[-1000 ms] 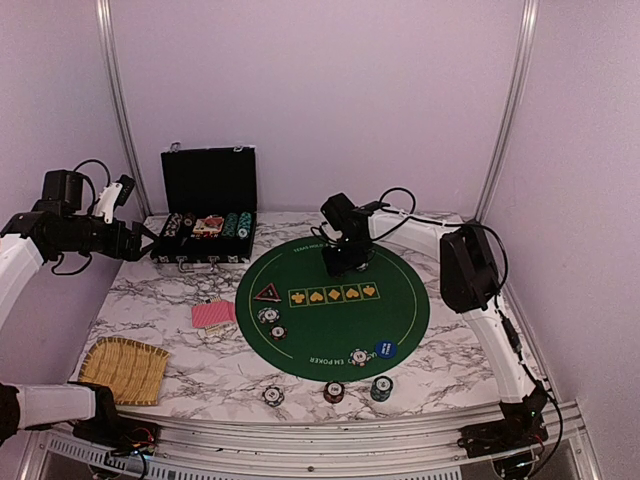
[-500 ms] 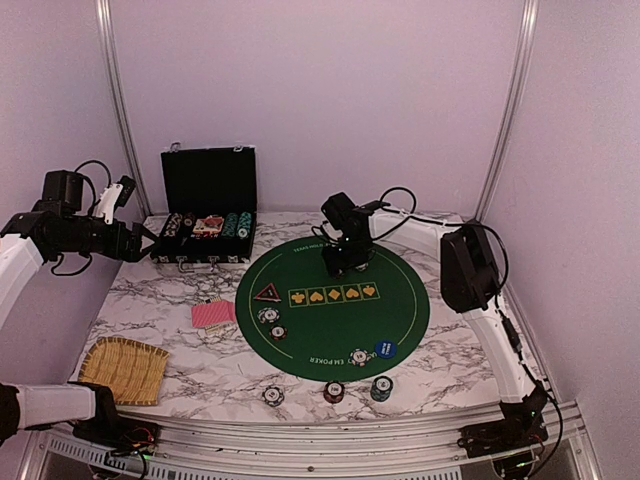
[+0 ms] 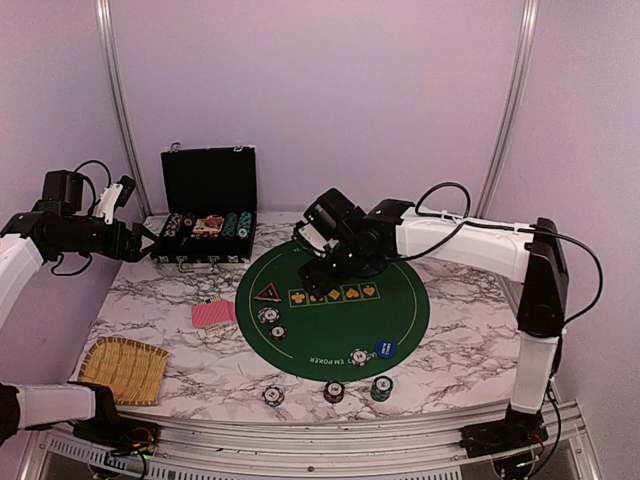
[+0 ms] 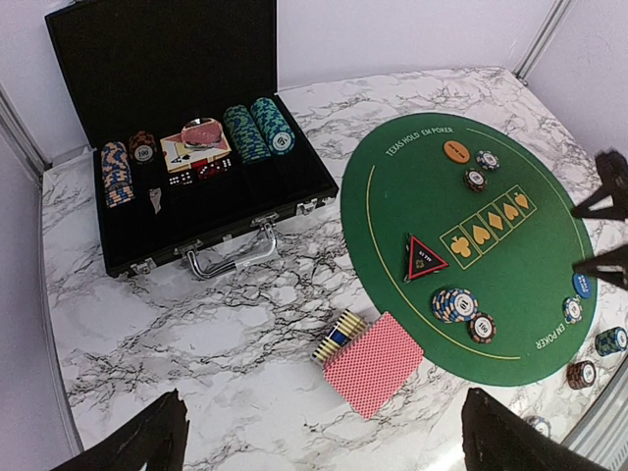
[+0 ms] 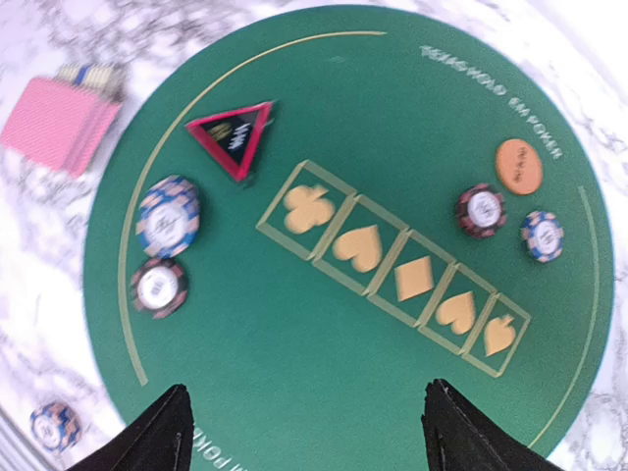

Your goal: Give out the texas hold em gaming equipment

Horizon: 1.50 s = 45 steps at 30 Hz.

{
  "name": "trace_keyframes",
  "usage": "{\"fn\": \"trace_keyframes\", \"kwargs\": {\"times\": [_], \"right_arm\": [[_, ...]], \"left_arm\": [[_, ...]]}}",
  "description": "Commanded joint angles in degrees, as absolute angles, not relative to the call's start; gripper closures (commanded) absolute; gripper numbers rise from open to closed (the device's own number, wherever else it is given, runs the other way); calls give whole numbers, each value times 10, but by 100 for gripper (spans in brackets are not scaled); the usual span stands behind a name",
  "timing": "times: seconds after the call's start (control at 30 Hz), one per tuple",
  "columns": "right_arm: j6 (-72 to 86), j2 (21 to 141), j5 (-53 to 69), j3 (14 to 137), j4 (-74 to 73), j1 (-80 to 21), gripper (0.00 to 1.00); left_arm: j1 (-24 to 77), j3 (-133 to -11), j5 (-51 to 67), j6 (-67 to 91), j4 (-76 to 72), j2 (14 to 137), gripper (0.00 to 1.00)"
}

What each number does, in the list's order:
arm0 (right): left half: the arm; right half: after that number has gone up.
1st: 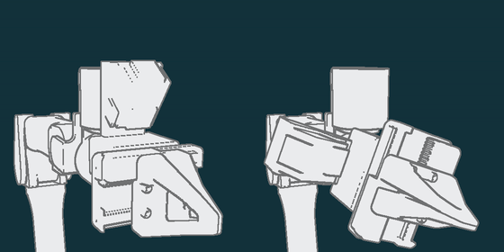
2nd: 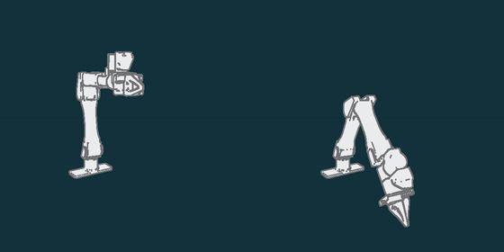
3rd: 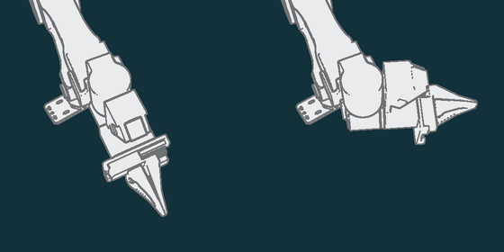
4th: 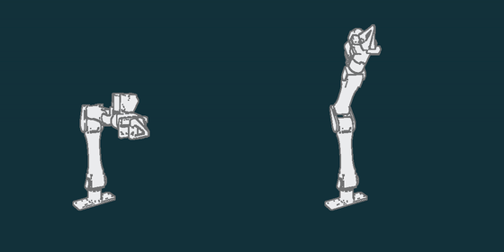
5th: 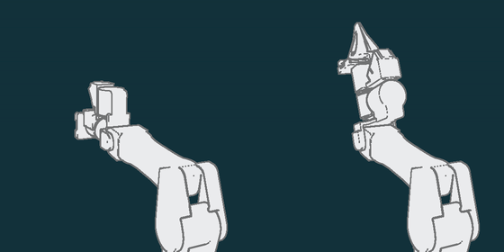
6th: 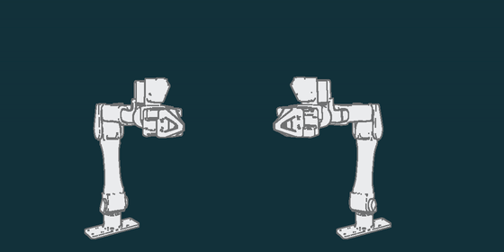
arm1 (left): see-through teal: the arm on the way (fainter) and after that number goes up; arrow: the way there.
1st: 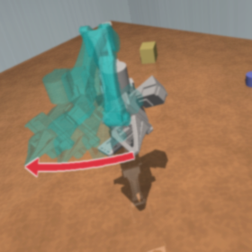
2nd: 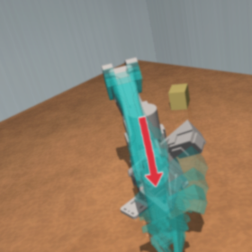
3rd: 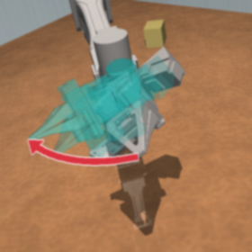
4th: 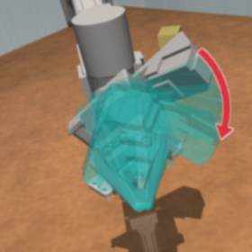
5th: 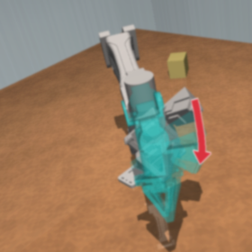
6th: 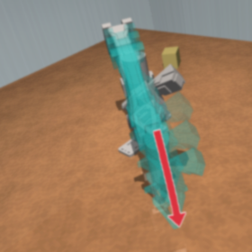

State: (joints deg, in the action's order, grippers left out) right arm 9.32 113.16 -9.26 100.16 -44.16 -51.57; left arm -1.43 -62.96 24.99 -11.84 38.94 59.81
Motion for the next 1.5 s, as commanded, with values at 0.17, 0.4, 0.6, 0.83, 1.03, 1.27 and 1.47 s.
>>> {"fn": "trace_keyframes", "kwargs": {"times": [0.17, 0.4, 0.6, 0.83, 1.03, 1.27, 1.47], "right_arm": [[195, 1039, -28, 803, -443, -666, 13], [238, 1043, -34, 763, -444, -728, 9], [246, 1045, -34, 751, -439, -730, 11], [245, 1055, -44, 750, -445, -730, 17], [244, 1058, -50, 744, -445, -729, 20], [243, 1059, -51, 728, -437, -721, 24], [241, 1055, -40, 722, -427, -718, 29]], "left_arm": [[-16, -644, 253, -122, 401, 589, 1], [-16, -644, 252, -123, 401, 587, 1], [-16, -642, 251, -122, 402, 583, 1], [-16, -640, 254, -122, 402, 580, 1], [-16, -641, 255, -122, 402, 580, 1], [-16, -641, 256, -121, 402, 580, 1], [-16, -642, 256, -121, 401, 580, 1]]}}
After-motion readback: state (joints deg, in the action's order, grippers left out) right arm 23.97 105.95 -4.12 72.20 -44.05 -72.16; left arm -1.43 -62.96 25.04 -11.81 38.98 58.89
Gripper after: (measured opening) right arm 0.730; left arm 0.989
